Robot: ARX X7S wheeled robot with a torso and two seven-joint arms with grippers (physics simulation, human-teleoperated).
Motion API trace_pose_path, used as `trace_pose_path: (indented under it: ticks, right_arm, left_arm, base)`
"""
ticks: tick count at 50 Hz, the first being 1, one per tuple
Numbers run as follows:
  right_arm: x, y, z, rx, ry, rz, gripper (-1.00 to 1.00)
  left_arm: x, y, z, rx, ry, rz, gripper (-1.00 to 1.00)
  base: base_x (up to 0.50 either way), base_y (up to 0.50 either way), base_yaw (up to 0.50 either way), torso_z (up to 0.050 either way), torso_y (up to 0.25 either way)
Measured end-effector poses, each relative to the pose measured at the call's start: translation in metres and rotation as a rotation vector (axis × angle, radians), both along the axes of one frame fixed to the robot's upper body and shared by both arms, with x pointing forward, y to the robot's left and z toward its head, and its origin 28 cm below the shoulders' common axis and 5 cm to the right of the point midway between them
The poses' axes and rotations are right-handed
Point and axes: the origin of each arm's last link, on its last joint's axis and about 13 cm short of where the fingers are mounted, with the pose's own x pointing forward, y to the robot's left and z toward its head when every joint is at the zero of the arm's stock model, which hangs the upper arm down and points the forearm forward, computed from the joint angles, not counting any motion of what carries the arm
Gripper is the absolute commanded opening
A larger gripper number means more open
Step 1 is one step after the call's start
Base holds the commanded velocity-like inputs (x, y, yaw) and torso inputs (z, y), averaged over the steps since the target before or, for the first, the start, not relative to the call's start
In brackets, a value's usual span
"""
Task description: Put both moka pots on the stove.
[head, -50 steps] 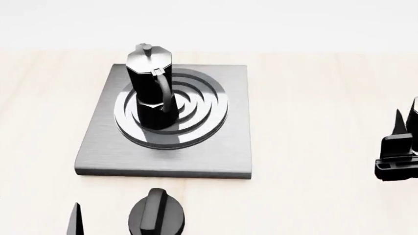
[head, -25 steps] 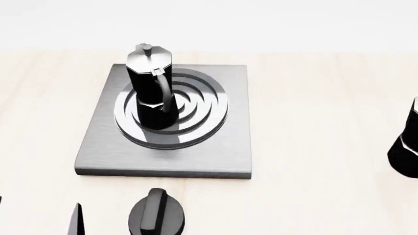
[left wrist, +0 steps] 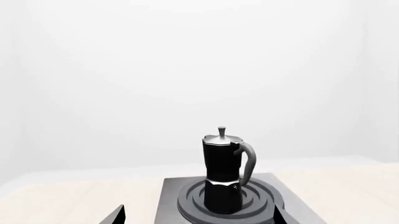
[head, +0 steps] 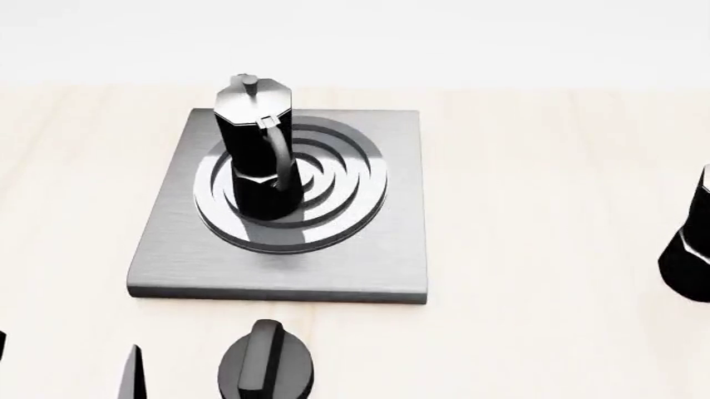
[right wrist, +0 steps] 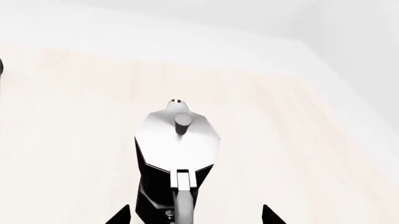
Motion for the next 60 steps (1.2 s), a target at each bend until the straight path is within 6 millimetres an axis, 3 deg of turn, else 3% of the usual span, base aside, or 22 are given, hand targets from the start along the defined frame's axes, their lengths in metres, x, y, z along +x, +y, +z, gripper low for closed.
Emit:
trace_pose_path:
  ticks: [52, 53, 60]
  right_arm:
    - [0.027, -0.009, -0.042, 0.046, 0.075, -0.027, 1.00]
    - [0.028, -0.009, -0.043, 0.046, 0.075, -0.026, -1.00]
    - [0.031, -0.005, -0.044, 0.064, 0.064, -0.016, -1.00]
  left_arm:
    - [0.001, -0.002, -0.002, 0.006, 0.008, -0.013, 1.00]
    - [0.001, -0.002, -0.002, 0.006, 0.008, -0.013, 1.00]
    - [0.000, -0.003, 0.000, 0.007, 0.008, -0.013, 1.00]
  base:
    - [0.00, 0.00, 0.00, 0.000, 0.000]
    - [0.00, 0.00, 0.00, 0.000, 0.000]
    - [0.00, 0.00, 0.00, 0.000, 0.000]
